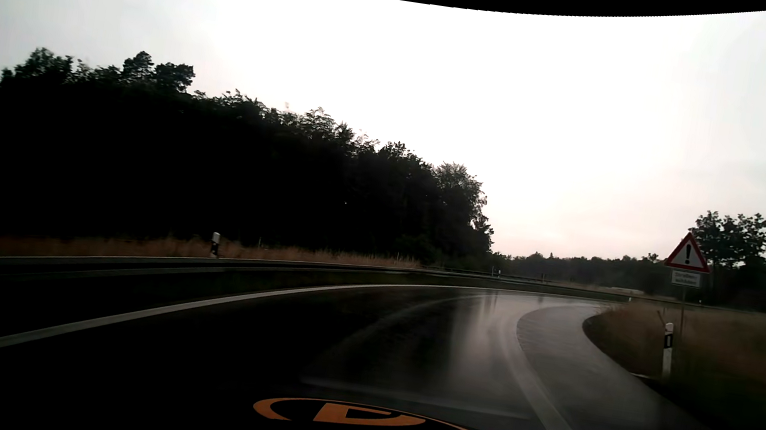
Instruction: Follow the waypoints while adhering to traffic rules and regulations
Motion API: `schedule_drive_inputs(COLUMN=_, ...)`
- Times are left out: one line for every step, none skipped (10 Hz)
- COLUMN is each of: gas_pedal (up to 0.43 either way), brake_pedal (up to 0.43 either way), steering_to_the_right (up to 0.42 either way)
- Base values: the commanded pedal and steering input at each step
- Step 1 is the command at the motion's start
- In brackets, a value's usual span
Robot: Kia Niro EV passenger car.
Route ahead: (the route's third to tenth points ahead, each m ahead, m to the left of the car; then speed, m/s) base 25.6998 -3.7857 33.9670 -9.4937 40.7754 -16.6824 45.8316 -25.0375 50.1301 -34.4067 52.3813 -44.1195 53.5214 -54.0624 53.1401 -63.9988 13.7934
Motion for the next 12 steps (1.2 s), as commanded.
schedule_drive_inputs(gas_pedal=0.087, brake_pedal=0.000, steering_to_the_right=0.092)
schedule_drive_inputs(gas_pedal=0.087, brake_pedal=0.000, steering_to_the_right=0.093)
schedule_drive_inputs(gas_pedal=0.087, brake_pedal=0.000, steering_to_the_right=0.094)
schedule_drive_inputs(gas_pedal=0.087, brake_pedal=0.000, steering_to_the_right=0.094)
schedule_drive_inputs(gas_pedal=0.098, brake_pedal=0.000, steering_to_the_right=0.094)
schedule_drive_inputs(gas_pedal=0.098, brake_pedal=0.000, steering_to_the_right=0.095)
schedule_drive_inputs(gas_pedal=0.098, brake_pedal=0.000, steering_to_the_right=0.096)
schedule_drive_inputs(gas_pedal=0.098, brake_pedal=0.000, steering_to_the_right=0.099)
schedule_drive_inputs(gas_pedal=0.098, brake_pedal=0.000, steering_to_the_right=0.101)
schedule_drive_inputs(gas_pedal=0.098, brake_pedal=0.000, steering_to_the_right=0.102)
schedule_drive_inputs(gas_pedal=0.110, brake_pedal=0.000, steering_to_the_right=0.102)
schedule_drive_inputs(gas_pedal=0.110, brake_pedal=0.000, steering_to_the_right=0.102)
